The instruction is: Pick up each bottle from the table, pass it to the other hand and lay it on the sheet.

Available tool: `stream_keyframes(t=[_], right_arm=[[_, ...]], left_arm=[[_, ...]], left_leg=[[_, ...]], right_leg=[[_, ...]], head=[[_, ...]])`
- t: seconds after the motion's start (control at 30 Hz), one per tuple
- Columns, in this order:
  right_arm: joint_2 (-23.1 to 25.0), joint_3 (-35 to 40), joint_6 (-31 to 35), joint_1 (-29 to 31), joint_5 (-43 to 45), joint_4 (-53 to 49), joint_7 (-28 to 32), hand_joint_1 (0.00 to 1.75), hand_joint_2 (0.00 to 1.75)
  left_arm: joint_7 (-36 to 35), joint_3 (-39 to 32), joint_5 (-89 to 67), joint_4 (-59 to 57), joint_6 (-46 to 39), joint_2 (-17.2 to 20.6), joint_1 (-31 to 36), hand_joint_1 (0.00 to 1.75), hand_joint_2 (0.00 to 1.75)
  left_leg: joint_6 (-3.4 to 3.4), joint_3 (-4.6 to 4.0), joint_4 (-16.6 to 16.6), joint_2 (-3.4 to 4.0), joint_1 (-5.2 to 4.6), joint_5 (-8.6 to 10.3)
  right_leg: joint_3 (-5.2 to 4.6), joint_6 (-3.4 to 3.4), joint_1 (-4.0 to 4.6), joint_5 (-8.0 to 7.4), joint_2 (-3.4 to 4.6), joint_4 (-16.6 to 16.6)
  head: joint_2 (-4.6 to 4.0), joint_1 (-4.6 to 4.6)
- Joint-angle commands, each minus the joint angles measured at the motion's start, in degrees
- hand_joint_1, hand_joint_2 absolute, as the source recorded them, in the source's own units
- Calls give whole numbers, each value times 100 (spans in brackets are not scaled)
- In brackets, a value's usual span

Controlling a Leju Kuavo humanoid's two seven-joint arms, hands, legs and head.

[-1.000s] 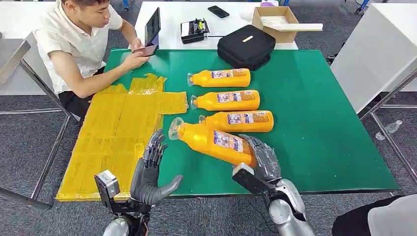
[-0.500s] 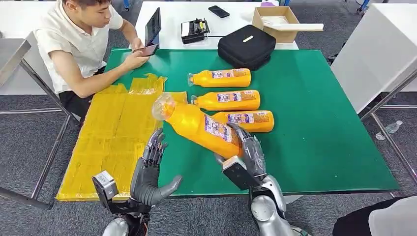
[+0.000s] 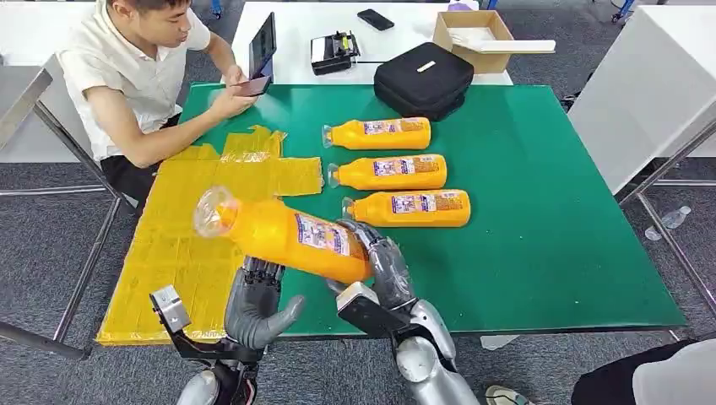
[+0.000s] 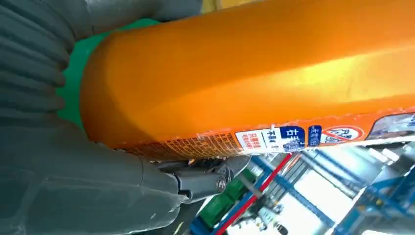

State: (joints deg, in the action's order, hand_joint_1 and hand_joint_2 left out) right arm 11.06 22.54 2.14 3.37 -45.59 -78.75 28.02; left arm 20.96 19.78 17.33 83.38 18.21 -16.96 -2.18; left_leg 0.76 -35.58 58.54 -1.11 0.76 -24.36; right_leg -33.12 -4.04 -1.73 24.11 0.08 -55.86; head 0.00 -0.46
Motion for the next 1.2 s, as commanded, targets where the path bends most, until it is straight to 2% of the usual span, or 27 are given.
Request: stream_keyframes(t=[0.03, 0.27, 0.43, 0.47, 0.57, 0.6, 0.63, 0.83, 1.2], right_arm=[[-223, 571, 1, 236, 9, 606, 53, 175, 175], [-175, 738, -196, 272, 279, 854, 132, 175, 175], [-203, 984, -454, 378, 807, 916, 253, 175, 175], [-210, 988, -563, 398, 919, 927, 255, 175, 175], [-300, 1158, -801, 517, 1192, 1067, 266, 175, 175], [-320, 1209, -847, 540, 1238, 1113, 275, 175, 175], [-340, 1260, -856, 567, 1325, 1171, 301, 175, 175], [-379, 1258, -794, 625, 1439, 1260, 280, 175, 175], [-489, 1286, -624, 689, 1272, 1176, 86, 175, 175]], left_arm=[[65, 154, 53, -317, -14, -221, 287, 0, 175], [337, 143, 13, -236, -39, -227, 381, 0, 175], [427, 116, 115, -427, 26, -251, 521, 0, 175], [444, 129, 107, -459, 43, -246, 535, 0, 175], [618, 134, -15, -566, 109, -253, 629, 0, 175], [626, 137, -25, -585, 126, -256, 654, 120, 175], [672, 140, 1, -600, 215, -255, 674, 175, 175], [743, 153, -85, -555, 280, -243, 678, 175, 175], [1063, 269, -1443, -643, -447, -140, 672, 175, 175]], left_leg=[[2, 17, -1, 2, 4, -6], [2, 12, 0, 3, 4, -5], [1, 0, 0, 0, 3, -1], [2, 20, 1, 10, 5, -9], [2, 4, -2, 2, 0, -1], [3, 11, -1, 1, 1, -3], [2, 4, -1, -2, 4, -1], [2, 12, -1, 0, 3, -4], [3, 14, -1, 2, 2, -5]], right_leg=[[21, 20, 8, 5, -8, 7], [15, 18, 7, 4, -6, 5], [4, 11, 5, 0, -5, 3], [24, 30, 11, 6, -4, 4], [5, 12, 3, 1, -6, 3], [16, 19, 5, 4, -10, 5], [10, 13, 6, 2, -10, 5], [18, 20, 7, 5, -10, 6], [18, 21, 6, 6, -10, 5]], head=[[0, 0], [0, 0], [0, 2], [0, 0], [0, 0], [0, 2], [0, 4], [0, 4], [0, 2]])
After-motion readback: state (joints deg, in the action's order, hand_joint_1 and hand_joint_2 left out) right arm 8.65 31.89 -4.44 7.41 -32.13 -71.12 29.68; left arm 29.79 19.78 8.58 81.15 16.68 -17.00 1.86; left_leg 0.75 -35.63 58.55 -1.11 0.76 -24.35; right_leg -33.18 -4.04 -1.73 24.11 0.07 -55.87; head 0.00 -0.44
